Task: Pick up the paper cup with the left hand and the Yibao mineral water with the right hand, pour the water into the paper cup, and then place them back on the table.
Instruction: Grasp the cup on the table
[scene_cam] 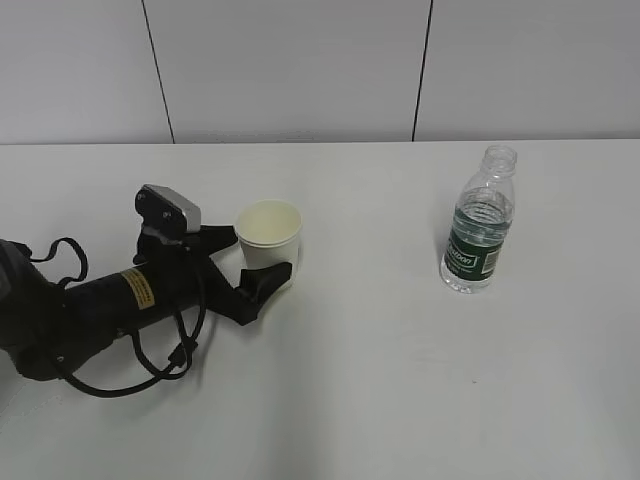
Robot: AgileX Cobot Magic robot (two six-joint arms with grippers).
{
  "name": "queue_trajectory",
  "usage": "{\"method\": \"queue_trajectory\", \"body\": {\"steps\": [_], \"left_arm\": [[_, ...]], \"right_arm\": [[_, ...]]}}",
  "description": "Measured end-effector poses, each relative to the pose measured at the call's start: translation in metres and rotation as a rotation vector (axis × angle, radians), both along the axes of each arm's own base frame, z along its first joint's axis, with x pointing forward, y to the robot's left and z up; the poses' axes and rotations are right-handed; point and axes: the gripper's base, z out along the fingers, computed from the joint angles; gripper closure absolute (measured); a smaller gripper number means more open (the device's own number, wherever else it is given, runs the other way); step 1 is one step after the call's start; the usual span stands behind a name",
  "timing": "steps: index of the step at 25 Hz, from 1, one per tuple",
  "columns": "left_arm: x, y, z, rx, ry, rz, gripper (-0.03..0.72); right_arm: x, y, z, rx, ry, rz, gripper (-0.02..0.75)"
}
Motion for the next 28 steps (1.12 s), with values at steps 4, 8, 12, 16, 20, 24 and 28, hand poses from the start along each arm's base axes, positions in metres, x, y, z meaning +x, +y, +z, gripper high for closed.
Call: {"method": "queue_trajectory", "body": {"steps": [4,8,12,16,20,24,28], "left_arm": [[0.001,-0.005,0.002,-0.002,-0.01,-0.015,0.005],[0.001,-0.007,0.003,-0.004,-0.017,-0.023,0.012],[0.0,-0.009,-0.002,0.002,-0.002,-0.029,0.023],[-0.001,-0.01,-0.003,0.001,-0.002,-0.03,0.044],[-0.001,-0.01,-0.003,0.0,-0.002,-0.026,0.06],[0.0,-0.011,-0.002,-0.001,-0.004,-0.029,0.071],[0.001,-0.015,-0.002,-0.005,-0.012,-0.037,0.083]], "right_arm": [[0.0,0.0,0.0,0.0,0.0,0.0,0.146],[0.0,0.0,0.0,0.0,0.0,0.0,0.146],[0.0,0.0,0.0,0.0,0.0,0.0,0.146],[0.0,0.0,0.0,0.0,0.0,0.0,0.146],[0.0,0.0,0.0,0.0,0.0,0.0,0.146],[0.0,0.0,0.0,0.0,0.0,0.0,0.146],[0.0,0.0,0.0,0.0,0.0,0.0,0.146]]}}
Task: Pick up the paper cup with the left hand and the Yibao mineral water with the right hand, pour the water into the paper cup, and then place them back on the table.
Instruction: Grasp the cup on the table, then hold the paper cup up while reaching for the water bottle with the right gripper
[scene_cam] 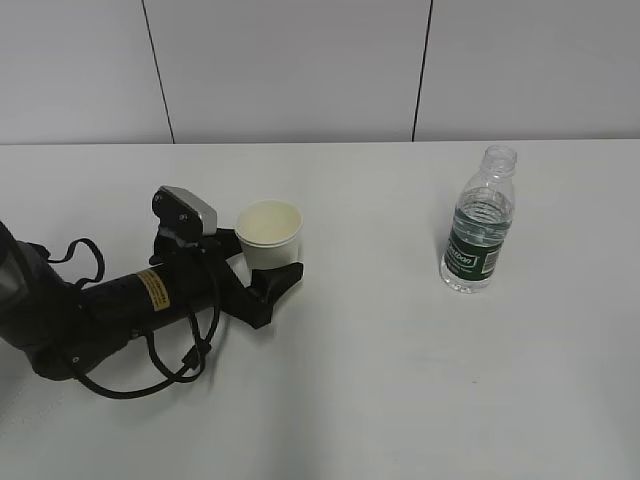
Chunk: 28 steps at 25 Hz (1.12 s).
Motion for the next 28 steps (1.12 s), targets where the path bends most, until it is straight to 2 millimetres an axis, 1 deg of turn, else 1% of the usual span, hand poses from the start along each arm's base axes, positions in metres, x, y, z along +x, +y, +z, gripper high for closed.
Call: {"method": "queue_trajectory", "body": {"steps": [12,21,26,28], "left_arm": [[0.0,0.0,0.0,0.0,0.0,0.0,0.107],[0.0,0.0,0.0,0.0,0.0,0.0,0.205],[-0.0001,-0.0003,0.0001,0.001,-0.001,-0.005,0.213],[-0.002,-0.0019,-0.0002,0.007,-0.004,-0.034,0.213]], "right_arm": [[0.0,0.0,0.0,0.0,0.0,0.0,0.146],[0.0,0.0,0.0,0.0,0.0,0.0,0.146],[0.0,0.0,0.0,0.0,0.0,0.0,0.146],[0.0,0.0,0.0,0.0,0.0,0.0,0.146]]}}
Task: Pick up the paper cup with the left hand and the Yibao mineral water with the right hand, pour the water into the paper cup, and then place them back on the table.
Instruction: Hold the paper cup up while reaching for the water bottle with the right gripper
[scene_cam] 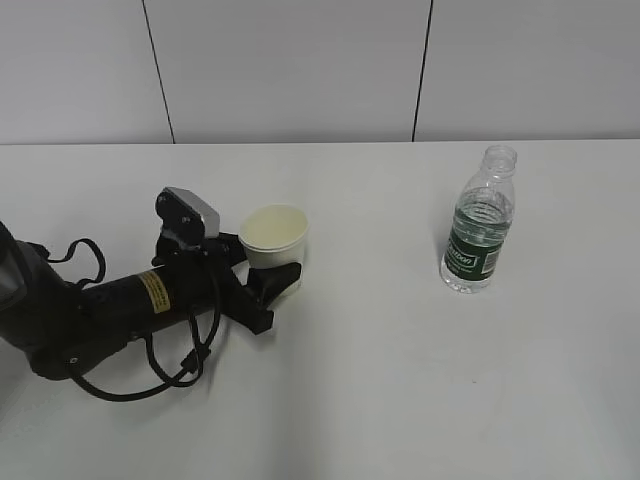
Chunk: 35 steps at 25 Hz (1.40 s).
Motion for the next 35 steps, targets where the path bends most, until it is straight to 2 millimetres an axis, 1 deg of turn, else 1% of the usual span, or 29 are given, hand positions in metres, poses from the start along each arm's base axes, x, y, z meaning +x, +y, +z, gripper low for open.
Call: {"method": "queue_trajectory", "body": {"steps": [3,5,9,12,16,19,25,35], "left_arm": [[-0.008,-0.004,-0.001,0.016,-0.009,-0.095,0.213],[-0.015,-0.003,0.0,0.022,0.003,-0.137,0.213],[-0.03,0.007,0.005,0.028,0.055,-0.181,0.216],[-0.035,0.018,0.011,0.016,0.104,-0.202,0.216],[-0.04,0.019,0.021,-0.001,0.134,-0.266,0.216],[-0.044,0.018,0.024,-0.002,0.154,-0.313,0.216],[-0.052,0.017,0.022,0.018,0.18,-0.394,0.216],[-0.054,0.012,0.022,0.016,0.183,-0.405,0.216]], "right_arm": [[0.0,0.0,0.0,0.0,0.0,0.0,0.146],[0.0,0.0,0.0,0.0,0.0,0.0,0.146],[0.0,0.0,0.0,0.0,0.0,0.0,0.146],[0.0,0.0,0.0,0.0,0.0,0.0,0.146],[0.0,0.0,0.0,0.0,0.0,0.0,0.146],[0.0,0.0,0.0,0.0,0.0,0.0,0.146],[0.0,0.0,0.0,0.0,0.0,0.0,0.146],[0.0,0.0,0.0,0.0,0.0,0.0,0.146]]}}
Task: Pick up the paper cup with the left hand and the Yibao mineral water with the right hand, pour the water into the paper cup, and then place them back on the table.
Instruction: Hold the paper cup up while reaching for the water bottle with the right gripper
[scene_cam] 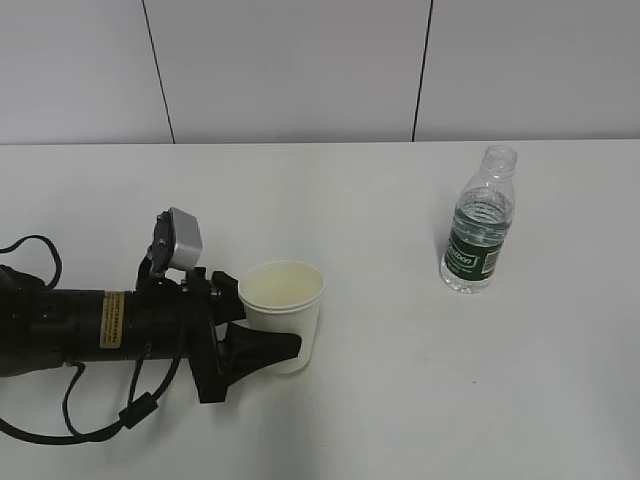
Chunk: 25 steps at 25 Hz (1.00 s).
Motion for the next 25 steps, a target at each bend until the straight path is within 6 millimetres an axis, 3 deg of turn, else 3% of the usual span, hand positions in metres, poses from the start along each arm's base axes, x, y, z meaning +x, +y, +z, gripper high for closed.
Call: {"method": "queue_trajectory", "body": {"steps": [25], "left_arm": [[0.0017,0.0003,0.0005,-0.006,0.002,0.021,0.216]], "right_arm": [[0.0,0.0,0.0,0.0,0.0,0.0,0.146]]}}
